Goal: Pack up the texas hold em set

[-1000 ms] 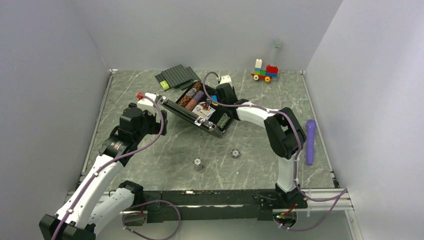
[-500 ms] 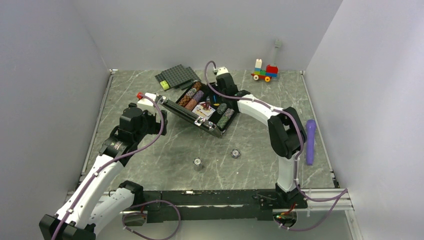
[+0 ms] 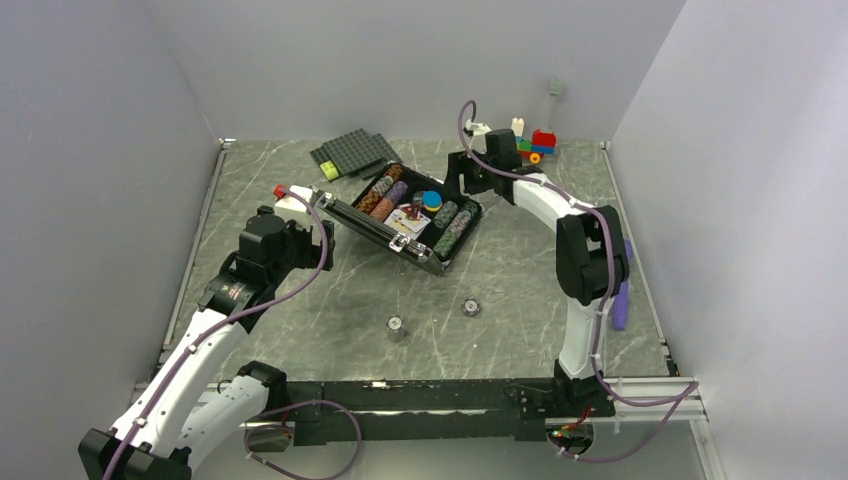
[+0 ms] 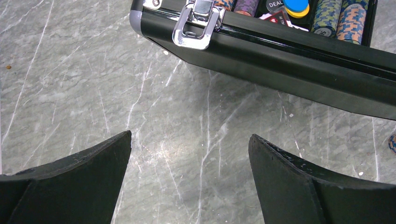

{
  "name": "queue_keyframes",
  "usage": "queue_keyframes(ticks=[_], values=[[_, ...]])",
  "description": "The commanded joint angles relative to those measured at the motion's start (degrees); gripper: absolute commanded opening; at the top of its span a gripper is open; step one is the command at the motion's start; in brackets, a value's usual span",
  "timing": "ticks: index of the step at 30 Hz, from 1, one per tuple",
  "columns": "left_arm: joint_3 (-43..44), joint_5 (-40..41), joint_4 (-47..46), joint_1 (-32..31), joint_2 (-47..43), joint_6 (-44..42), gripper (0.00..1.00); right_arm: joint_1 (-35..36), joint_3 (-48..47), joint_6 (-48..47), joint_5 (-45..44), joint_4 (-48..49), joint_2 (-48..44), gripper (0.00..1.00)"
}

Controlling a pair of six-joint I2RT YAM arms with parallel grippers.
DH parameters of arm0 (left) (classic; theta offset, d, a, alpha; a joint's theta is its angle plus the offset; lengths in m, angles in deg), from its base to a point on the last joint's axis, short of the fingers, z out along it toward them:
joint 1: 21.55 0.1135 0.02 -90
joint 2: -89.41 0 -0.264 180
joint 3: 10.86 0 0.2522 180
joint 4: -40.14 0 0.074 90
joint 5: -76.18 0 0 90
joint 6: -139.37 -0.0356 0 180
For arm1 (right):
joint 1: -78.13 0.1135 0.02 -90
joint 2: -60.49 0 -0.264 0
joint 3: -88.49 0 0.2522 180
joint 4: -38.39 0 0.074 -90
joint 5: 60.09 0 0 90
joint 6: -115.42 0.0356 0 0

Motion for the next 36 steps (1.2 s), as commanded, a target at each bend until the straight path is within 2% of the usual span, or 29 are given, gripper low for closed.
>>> queue_keyframes(ticks=[1,10,22,27,36], values=[[0.3,-0.5,-2.5,0.2,0.0,-0.1,0.99,0.1,-3.0,-3.5,9.6,-0.1,3.0,0.73],[0.3,-0.5,-2.5,0.2,0.3,-0.1,0.99,0.0,-2.6,-4.3,9.5,0.5,6.3,0.73],[0.3,-0.9,-2.7,0.2,0.4,0.0,0.99,0.7,3.6,-3.1,16.8,3.7,4.1,0.72],[0.3,-1.1,-2.6,0.2,0.4,0.0,0.99,2.0,5.9,-3.6,17.2,3.5,2.4,0.7],[0.3,-1.0,-2.5,0.2,0.3,0.0,1.0,5.8,4.9,-9.9,17.6,-0.7,1.4,0.7]])
